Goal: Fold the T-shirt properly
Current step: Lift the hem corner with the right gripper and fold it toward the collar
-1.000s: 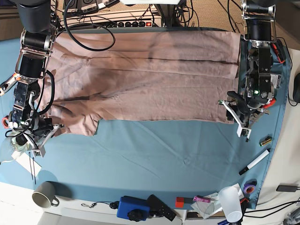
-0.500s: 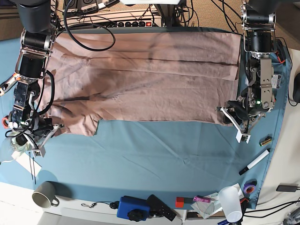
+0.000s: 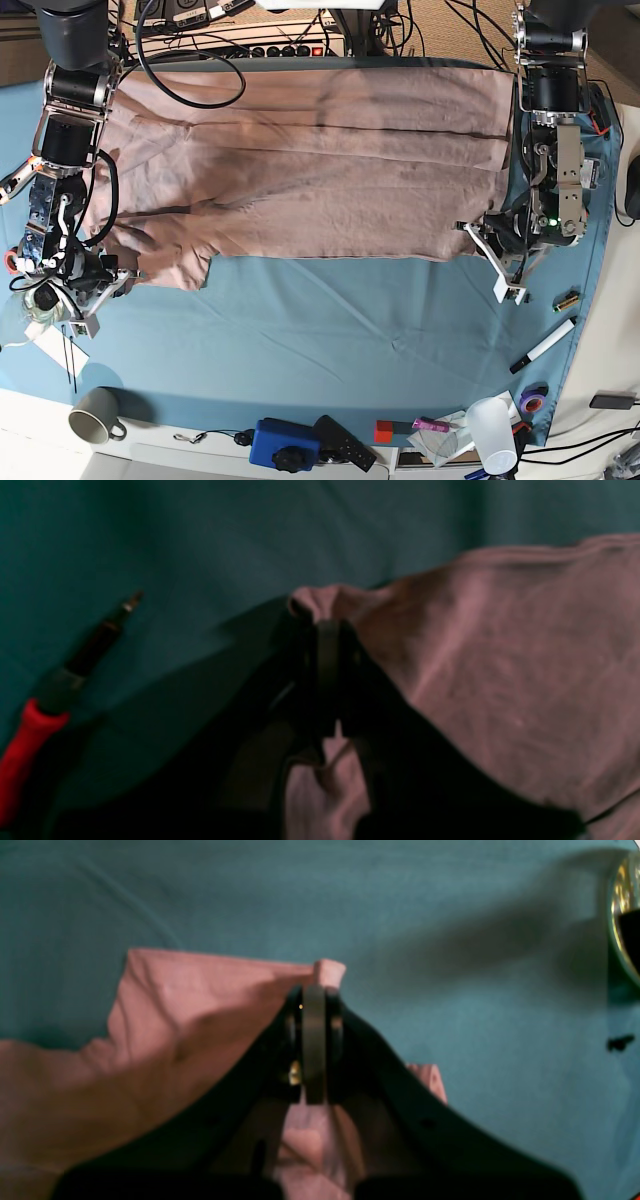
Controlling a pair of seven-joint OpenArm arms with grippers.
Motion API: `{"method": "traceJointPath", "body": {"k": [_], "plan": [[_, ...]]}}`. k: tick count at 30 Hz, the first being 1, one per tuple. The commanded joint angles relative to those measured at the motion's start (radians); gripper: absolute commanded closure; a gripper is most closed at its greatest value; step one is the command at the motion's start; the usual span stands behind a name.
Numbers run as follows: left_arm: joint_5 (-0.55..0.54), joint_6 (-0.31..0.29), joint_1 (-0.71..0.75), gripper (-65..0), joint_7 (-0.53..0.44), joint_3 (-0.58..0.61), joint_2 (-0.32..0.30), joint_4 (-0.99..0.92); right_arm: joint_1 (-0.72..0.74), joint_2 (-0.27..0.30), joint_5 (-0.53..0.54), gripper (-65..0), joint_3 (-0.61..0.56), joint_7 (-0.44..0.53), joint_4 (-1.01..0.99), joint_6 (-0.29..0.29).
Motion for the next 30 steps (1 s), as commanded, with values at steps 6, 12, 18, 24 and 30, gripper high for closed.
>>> {"method": "traceJointPath", "body": {"k": [6,12,18,24,30], "plan": [[-0.010,-0.001,-0.024,0.0,0.030,-0.005,-0.011,0.062,0.034,0.020,0.019,0.0,0.004,-0.045,0.148,0.002],[-0.011,0.027,-0.024,0.0,0.064,-0.005,-0.016,0.064,0.034,0.020,0.085,0.0,0.004,-0.076,0.162,0.037],[-0.029,0.024,-0.007,0.0,0.086,-0.005,-0.016,0.107,0.034,0.019,0.166,0.0,0.039,-0.122,0.162,0.075],[-0.029,0.019,0.063,0.0,0.090,-0.005,-0.016,0.188,0.027,0.020,0.342,0.0,0.179,-0.211,0.162,0.174],[-0.017,0.019,0.142,0.0,0.087,-0.015,-0.016,0.290,-0.066,0.020,0.431,0.0,0.269,-0.258,0.206,0.214]]}}
